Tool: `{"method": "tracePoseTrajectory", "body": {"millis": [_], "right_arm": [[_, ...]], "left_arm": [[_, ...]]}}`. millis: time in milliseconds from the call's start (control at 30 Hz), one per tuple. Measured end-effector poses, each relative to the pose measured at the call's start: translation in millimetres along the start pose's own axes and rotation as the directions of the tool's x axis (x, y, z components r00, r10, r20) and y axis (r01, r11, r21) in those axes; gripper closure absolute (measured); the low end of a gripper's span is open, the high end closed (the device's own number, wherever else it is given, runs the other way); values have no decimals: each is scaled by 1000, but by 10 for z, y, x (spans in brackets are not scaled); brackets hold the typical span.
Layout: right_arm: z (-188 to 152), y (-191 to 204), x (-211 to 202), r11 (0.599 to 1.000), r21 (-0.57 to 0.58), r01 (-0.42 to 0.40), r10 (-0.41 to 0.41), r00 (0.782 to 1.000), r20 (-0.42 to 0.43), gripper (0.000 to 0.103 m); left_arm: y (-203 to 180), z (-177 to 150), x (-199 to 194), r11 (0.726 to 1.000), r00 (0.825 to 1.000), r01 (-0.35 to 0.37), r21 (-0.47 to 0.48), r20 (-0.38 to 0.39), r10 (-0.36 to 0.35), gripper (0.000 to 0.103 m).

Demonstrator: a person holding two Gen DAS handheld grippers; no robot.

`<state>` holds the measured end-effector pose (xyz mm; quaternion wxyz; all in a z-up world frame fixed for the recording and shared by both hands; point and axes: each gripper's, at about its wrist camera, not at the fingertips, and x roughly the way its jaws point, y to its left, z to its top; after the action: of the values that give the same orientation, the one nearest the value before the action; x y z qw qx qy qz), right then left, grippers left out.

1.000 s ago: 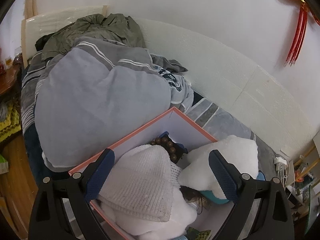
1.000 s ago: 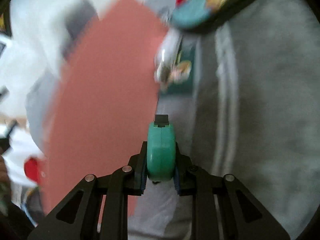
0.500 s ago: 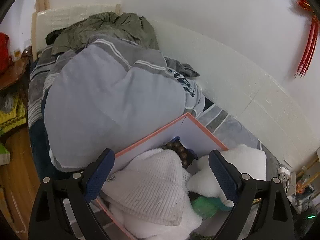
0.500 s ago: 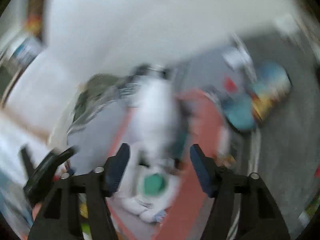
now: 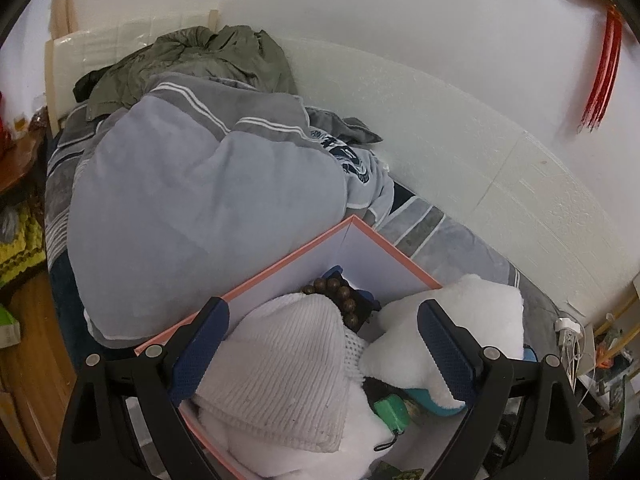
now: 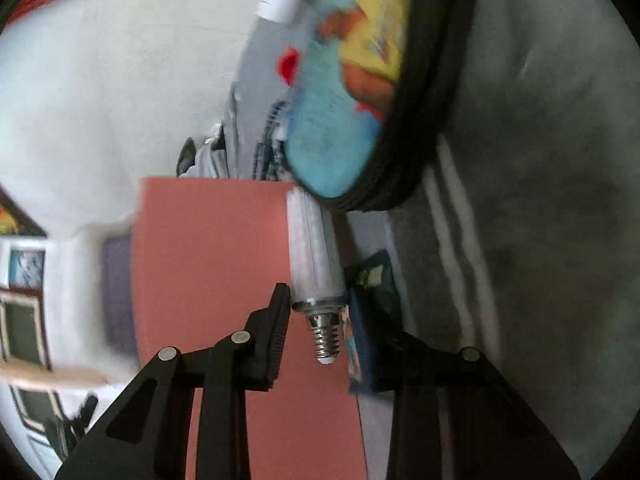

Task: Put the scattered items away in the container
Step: 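Grasp the white LED bulb with the right gripper, drop it into the box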

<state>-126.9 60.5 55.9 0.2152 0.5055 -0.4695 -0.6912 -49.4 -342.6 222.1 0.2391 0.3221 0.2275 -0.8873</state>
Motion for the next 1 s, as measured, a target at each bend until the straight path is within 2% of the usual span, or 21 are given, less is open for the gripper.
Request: {"method": "tracePoseTrajectory", "body": {"millis": [67,133,167,233,300,333,367,400,433,500,567,600,667,733,767,800,833,867,900,967,1000], "right_arm": [[-122,259,-395,992,-66,-104,108,993,56,74],[-282,596,-716,974,-160,-164,180,979,94,74],[-429,904,-874,949,-245,-197,226,969,98,74],[-654,1365,-904,908,-359,-216,251,966,54,74],[-877,1813,-676,868,-455,-198,196,979,-53,70],[-980,1881,-522,855,-491,-167,131,985,-108,35],[-1044,1920,-392,852,-514,-99,25,989,-149,0],[-1091,1885,-394,855,-517,-47,-28,990,-136,4],[-1161,1852,-472,853,-520,-30,-40,992,-123,4],[-1260,1719,-737,825,-563,-40,-35,992,-121,5],[-1333,1450,-1051,792,-608,62,-100,995,-30,5],[-1400,1294,-1235,779,-616,117,-139,990,12,5],[-1453,943,-1495,779,-596,194,-207,977,49,4],[-1526,562,-1717,777,-572,262,-278,959,62,4],[-1610,398,-1779,757,-574,312,-328,941,79,4],[-1622,242,-1809,720,-576,387,-407,908,102,4],[-1654,66,-1822,663,-577,477,-511,852,118,4],[-1689,-86,-1777,588,-589,555,-618,777,115,4],[-1709,-166,-1836,540,-610,580,-674,732,101,4],[-1673,-370,-1865,493,-640,589,-711,697,94,3],[-1651,-460,-1893,464,-643,609,-738,667,99,1]], "left_arm": [[5,2,-14,1000,1000,-1,-1,5,1,7],[16,7,-49,1000,1000,-3,-4,20,4,7],[21,9,-56,1000,1000,-6,-8,26,6,7],[65,20,-73,1000,999,-11,-18,34,12,7],[147,37,-74,999,999,-22,-36,33,23,7],[201,45,-72,998,999,-27,-50,28,28,7],[242,49,-72,998,999,-22,-61,22,23,7],[267,48,-86,998,1000,-6,-68,20,7,7],[263,44,-103,998,1000,9,-67,22,-8,7],[155,14,-183,999,998,45,-30,43,-43,7],[-54,-54,-251,996,995,82,35,57,-84,7],[-233,-135,-280,990,991,114,83,55,-119,7],[-503,-273,-283,976,985,167,142,28,-173,7],[-860,-505,-249,945,967,256,205,-46,-252,7],[-1034,-639,-226,924,951,307,227,-94,-293,7],[-1245,-812,-201,898,931,361,251,-153,-332,7],[-1432,-969,-183,874,913,401,277,-203,-355,7],[-1683,-1201,-170,834,885,454,314,-271,-380,7],[-1858,-1369,-159,805,865,488,337,-314,-392,7],[-2281,-1774,-155,735,817,557,386,-411,-404,7],[-2456,-1932,-157,710,804,576,406,-439,-401,7]]}}
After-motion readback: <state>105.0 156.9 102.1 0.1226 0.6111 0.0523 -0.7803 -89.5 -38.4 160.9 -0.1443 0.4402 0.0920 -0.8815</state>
